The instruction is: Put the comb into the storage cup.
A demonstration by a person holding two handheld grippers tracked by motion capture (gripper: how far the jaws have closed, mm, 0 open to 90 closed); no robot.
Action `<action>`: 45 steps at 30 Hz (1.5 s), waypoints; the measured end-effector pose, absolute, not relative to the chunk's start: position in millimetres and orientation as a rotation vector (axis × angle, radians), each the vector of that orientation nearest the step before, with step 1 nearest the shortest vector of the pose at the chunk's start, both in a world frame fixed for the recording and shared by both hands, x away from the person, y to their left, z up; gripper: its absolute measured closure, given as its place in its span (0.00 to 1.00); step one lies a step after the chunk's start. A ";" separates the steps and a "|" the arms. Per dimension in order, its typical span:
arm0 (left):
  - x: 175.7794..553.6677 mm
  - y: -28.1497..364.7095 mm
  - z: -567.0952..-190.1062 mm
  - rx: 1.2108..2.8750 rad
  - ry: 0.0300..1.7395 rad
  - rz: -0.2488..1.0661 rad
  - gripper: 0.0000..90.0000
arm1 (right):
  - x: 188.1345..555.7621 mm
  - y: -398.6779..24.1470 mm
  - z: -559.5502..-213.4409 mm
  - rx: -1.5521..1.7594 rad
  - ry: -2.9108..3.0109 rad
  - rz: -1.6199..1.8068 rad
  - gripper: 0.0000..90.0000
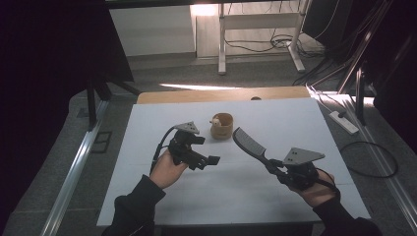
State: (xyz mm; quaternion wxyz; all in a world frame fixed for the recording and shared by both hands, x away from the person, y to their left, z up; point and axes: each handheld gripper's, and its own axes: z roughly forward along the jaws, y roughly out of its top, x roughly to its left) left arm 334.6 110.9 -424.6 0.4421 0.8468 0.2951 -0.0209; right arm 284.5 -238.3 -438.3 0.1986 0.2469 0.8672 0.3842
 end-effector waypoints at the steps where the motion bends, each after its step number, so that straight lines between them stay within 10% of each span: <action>1: 334.5 110.8 -425.6 2.107 0.729 -0.051 0.00 | 284.2 -237.2 -438.7 0.688 2.428 1.073 0.81; 45: 334.3 98.9 -444.1 2.041 0.729 -0.213 0.00 | 261.9 -195.8 -449.4 0.450 2.441 1.125 0.81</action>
